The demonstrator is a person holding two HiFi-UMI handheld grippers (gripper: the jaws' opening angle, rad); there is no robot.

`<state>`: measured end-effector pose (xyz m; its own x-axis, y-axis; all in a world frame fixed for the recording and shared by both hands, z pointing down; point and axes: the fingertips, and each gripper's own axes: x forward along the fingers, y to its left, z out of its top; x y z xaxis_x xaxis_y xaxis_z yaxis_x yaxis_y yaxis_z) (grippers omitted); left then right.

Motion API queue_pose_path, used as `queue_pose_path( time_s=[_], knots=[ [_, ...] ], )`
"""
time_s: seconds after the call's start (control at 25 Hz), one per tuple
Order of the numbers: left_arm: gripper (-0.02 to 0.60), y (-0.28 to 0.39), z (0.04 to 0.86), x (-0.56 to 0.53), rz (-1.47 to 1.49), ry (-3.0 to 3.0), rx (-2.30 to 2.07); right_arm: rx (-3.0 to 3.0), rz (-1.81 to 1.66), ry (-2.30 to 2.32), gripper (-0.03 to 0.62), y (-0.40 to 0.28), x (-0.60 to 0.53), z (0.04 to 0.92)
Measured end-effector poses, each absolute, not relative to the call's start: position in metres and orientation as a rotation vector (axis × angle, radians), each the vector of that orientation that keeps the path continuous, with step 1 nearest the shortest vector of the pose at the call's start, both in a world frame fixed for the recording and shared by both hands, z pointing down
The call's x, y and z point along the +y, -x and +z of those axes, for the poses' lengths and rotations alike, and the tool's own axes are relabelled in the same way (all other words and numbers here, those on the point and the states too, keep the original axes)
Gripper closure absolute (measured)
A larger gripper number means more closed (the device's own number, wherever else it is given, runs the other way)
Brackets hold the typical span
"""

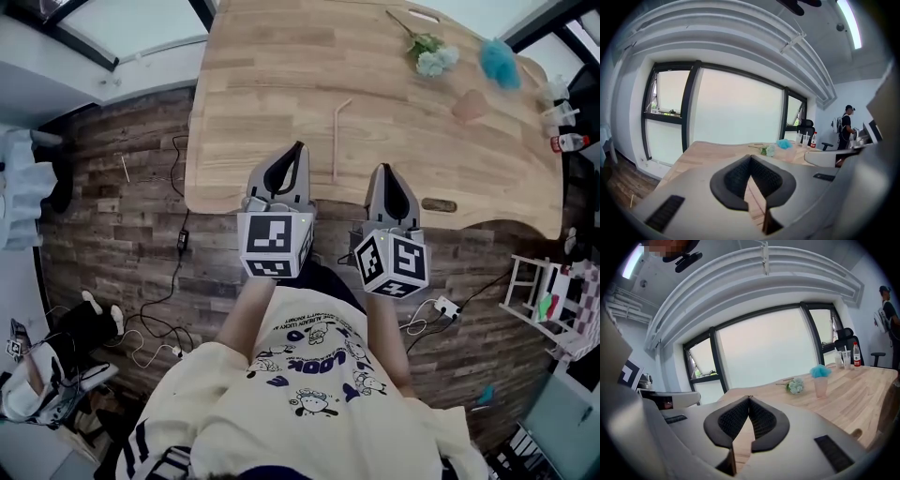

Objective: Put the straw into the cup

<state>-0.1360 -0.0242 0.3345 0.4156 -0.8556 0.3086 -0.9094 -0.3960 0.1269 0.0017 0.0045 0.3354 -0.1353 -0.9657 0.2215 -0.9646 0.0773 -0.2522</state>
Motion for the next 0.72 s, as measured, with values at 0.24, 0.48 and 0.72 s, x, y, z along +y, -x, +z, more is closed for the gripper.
queue_pose_path(
  time_s=[0.24, 0.48, 0.72],
  knots=[
    [0.557, 0.134, 0.346, -0.057, 0.302, -2.378, -1.506, 2.333, -0.578, 2.059, 0.599, 0.006, -0.03, 0.346],
    [0.557, 0.131, 0.357, -0.083, 0.336, -2.37, -1.467, 2.361, -0.625, 2.064, 0.599, 0.01, -0.059, 0.359],
    [0.557, 0.132, 0.371, -0.108, 0.369, -2.35, -1.436, 2.388, -0.675, 2.084, 0.599, 0.014, -0.086, 0.374]
  ],
)
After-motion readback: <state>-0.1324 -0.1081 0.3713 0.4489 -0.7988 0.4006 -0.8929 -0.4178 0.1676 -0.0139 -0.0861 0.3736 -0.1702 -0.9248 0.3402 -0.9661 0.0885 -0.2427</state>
